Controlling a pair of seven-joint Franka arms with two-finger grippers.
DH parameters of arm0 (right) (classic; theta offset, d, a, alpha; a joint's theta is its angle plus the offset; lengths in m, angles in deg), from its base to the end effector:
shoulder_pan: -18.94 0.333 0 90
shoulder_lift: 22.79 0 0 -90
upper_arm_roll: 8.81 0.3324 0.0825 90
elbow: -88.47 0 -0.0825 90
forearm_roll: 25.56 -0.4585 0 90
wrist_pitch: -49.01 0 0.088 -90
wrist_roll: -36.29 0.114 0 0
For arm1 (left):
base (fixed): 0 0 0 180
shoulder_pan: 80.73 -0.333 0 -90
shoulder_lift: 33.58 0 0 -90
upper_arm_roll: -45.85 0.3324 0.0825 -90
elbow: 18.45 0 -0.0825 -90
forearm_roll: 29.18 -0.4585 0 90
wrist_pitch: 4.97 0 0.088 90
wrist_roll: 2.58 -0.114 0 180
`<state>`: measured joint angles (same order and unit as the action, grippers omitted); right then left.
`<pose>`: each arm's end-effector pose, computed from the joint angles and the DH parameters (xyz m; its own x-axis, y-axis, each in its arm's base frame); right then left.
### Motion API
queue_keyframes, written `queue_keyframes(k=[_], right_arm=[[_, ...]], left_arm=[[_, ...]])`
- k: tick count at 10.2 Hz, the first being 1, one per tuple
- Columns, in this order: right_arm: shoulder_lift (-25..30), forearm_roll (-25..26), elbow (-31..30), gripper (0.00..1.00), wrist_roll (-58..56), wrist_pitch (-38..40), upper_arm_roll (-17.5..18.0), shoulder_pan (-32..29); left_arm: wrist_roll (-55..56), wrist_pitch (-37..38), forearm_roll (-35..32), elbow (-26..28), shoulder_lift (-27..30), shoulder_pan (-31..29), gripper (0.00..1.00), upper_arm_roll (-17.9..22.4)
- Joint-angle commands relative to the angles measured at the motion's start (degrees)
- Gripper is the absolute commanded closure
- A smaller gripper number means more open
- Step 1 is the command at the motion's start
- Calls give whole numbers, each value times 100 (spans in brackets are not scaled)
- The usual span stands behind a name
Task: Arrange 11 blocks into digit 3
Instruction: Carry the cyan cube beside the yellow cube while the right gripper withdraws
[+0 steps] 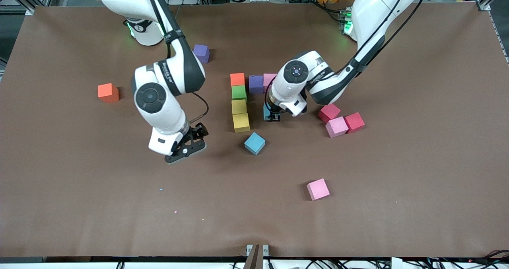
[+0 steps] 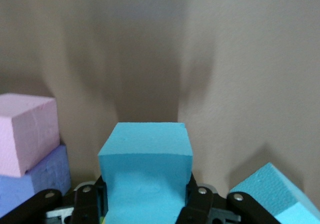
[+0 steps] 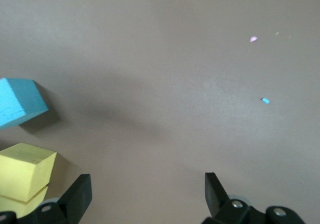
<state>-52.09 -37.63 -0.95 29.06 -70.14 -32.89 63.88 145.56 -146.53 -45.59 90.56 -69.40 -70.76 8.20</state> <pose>0.6952 0.3211 0.3486 0.9008 0.4309 0.0534 0.4305 -0.9024 0.0188 0.4800 -0.5047 0.1907 -0.0803 0.9807 -0.1785 0.9940 0.0653 -0.0880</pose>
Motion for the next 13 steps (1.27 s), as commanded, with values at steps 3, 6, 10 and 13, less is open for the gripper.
queue_keyframes(k=[3, 6, 10, 13], right_arm=[[12, 118, 267, 0, 20, 111, 105, -144], [39, 135, 355, 0, -7, 111, 105, -144], [-14, 100, 417, 0, 2, 76, 140, -214], [-23, 91, 338, 0, -33, -82, 342, -503]], left_arm=[[941, -126, -195, 42, 31, 260, 100, 38], [1672, -144, -967, 33, -118, 427, 100, 38], [1840, -267, -1216, -125, -337, 637, 100, 108], [1840, -267, -1154, -415, -434, 1295, 100, 652]])
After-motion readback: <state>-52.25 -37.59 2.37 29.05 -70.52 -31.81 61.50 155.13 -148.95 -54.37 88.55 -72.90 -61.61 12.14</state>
